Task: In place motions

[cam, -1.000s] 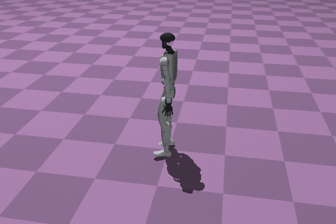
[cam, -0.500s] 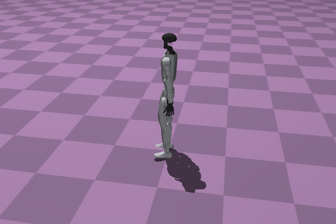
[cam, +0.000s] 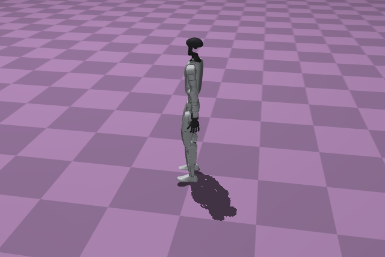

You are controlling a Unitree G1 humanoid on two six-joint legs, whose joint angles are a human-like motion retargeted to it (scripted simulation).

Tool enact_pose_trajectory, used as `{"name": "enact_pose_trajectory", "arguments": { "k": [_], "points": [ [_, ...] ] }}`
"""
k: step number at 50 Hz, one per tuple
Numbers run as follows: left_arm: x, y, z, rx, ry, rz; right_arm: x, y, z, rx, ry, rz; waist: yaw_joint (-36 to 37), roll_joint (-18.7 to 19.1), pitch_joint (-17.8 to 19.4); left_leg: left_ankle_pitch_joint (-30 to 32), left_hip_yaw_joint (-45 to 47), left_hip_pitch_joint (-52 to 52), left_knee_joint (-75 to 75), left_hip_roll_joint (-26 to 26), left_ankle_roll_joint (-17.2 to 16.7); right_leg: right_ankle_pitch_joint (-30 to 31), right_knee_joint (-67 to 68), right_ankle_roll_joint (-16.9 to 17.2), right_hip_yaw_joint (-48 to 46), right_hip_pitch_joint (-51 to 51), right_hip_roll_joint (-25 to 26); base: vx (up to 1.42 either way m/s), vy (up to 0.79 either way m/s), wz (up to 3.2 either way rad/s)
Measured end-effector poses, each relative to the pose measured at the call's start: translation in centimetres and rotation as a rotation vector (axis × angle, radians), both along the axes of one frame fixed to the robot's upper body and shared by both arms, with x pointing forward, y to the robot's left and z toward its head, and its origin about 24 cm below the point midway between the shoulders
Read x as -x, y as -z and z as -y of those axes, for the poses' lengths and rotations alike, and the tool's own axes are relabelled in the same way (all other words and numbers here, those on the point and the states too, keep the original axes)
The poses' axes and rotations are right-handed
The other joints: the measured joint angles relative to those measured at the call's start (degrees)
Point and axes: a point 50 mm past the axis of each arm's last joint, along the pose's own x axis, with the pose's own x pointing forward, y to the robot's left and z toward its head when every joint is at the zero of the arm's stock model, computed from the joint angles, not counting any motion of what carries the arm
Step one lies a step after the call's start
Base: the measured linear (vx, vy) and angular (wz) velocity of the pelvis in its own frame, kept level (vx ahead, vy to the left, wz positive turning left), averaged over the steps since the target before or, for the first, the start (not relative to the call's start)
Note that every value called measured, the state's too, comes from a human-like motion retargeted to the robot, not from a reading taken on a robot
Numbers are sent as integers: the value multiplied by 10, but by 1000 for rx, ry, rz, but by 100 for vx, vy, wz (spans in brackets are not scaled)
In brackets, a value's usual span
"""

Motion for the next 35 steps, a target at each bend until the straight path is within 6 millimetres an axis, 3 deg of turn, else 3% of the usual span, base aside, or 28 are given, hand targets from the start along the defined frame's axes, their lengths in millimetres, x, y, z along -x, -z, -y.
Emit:
{"name": "enact_pose_trajectory", "arguments": {
  "k": [35],
  "points": [
    [-2, 0, 2, 6, -5, 8, 0, 0, -3, -10, -9, -1, -11, 5, -2, -12, 19, 5, -4, 7, -3, 2, 3, 1, 11, -8, 6, 0, 0, 0]
  ]
}}
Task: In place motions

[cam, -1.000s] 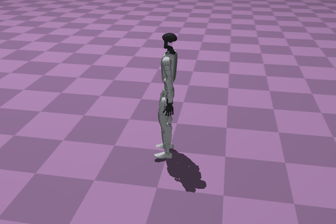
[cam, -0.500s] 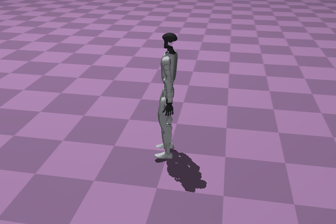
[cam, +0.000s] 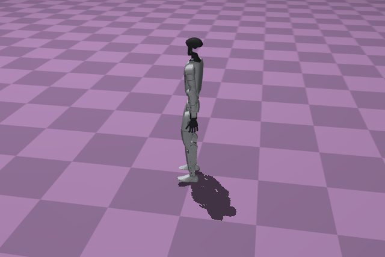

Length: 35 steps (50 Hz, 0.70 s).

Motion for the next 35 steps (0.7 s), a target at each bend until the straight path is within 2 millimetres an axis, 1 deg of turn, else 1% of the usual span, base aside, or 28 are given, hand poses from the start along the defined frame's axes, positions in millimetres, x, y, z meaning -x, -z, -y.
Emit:
{"name": "enact_pose_trajectory", "arguments": {
  "k": [8, 22, 35],
  "points": [
    [3, 0, 1, 3, -4, -9, 0, 0, 0, 0, 0, -1, 1, 1, -2, -2, 0, 1, -1, -1, 0, 0, -2, -1, -1, 2, 0, 0, 0, 0],
    [0, 0, 1, 2, -5, -1, -2, 0, -2, -6, -6, 7, -1, 2, -3, -6, 2, 2, -1, -1, 0, 1, -2, 0, -2, 2, 0, 0, 0, 0],
    [1, 0, 1, 6, -6, 0, 1, 0, -2, -8, -3, -2, -3, 4, -2, -10, 7, 5, -2, 0, 0, 3, -2, 0, 0, 4, 1, 0, 0, 0]
  ]
}}
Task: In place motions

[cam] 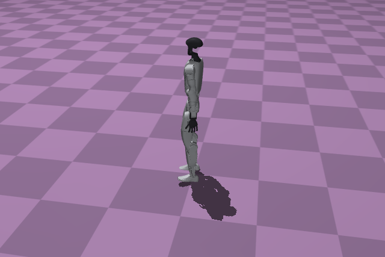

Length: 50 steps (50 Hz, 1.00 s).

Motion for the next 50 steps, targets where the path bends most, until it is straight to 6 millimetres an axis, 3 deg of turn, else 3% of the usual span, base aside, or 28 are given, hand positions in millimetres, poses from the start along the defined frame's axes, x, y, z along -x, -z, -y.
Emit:
{"name": "enact_pose_trajectory", "arguments": {
  "k": [50],
  "points": [
    [-4, 1, 1, 1, 3, 18, 2, 0, -2, -12, -13, -5, 0, -1, 8, -4, 7, -2, -1, 1, -1, 7, 0, -6, -1, -3, -2, 0, 1, 0]
  ]
}}
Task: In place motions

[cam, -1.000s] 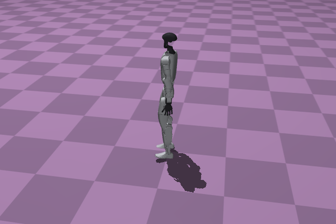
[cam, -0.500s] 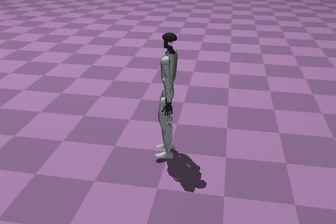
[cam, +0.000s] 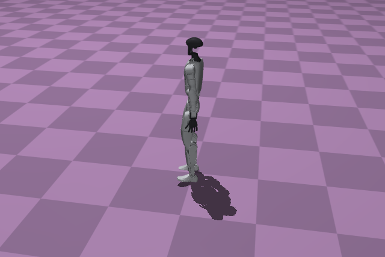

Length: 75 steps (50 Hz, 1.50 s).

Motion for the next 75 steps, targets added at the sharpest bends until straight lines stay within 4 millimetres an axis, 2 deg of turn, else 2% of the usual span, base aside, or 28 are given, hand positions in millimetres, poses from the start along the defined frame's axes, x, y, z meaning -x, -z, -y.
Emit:
{"name": "enact_pose_trajectory", "arguments": {
  "k": [11, 23, 33, 42, 49, 62, 75],
  "points": [
    [0, 0, 3, 14, 6, 3, -3, 0, 3, 5, 26, 22, -4, -1, 26, 13, -8, -19, -1, 5, -5, 5, 0, -7, -8, -16, -3, -8, -1, 7],
    [7, 0, 8, 35, -12, -16, -24, -3, 2, -17, 7, 85, -14, -2, 58, 26, 28, -35, -5, 18, -12, 17, -4, -24, 12, -51, 6, -12, -3, -25],
    [-22, 3, 5, 32, 30, 72, -33, -5, 8, -1, 32, 110, -18, 1, 77, 41, 63, -50, -7, 25, -20, 29, -11, -34, 23, -79, 11, -12, -1, -28],
    [-54, 3, -3, 8, 78, 178, -29, -5, 16, 22, 63, 102, -17, 5, 87, 46, 78, -48, -11, 21, -19, 34, -13, -38, 33, -85, 10, -2, 0, -6],
    [-64, 2, -5, -2, 96, 211, -30, -5, 18, 25, 71, 102, -18, 9, 87, 47, 84, -46, -14, 18, -19, 35, -13, -39, 39, -87, 10, 0, 0, 0],
    [-50, 3, -2, 15, 97, 153, -39, -7, 15, 6, 62, 132, -15, 11, 80, 46, 86, -37, -14, 16, -19, 33, -14, -35, 39, -80, 8, 0, 0, 1],
    [-30, 3, -1, 19, 91, 83, -29, -6, 18, 12, 75, 98, -15, 10, 57, 35, 60, -17, -10, 8, -17, 18, -9, -17, 17, -47, -3, 8, 1, 19]
  ]
}}
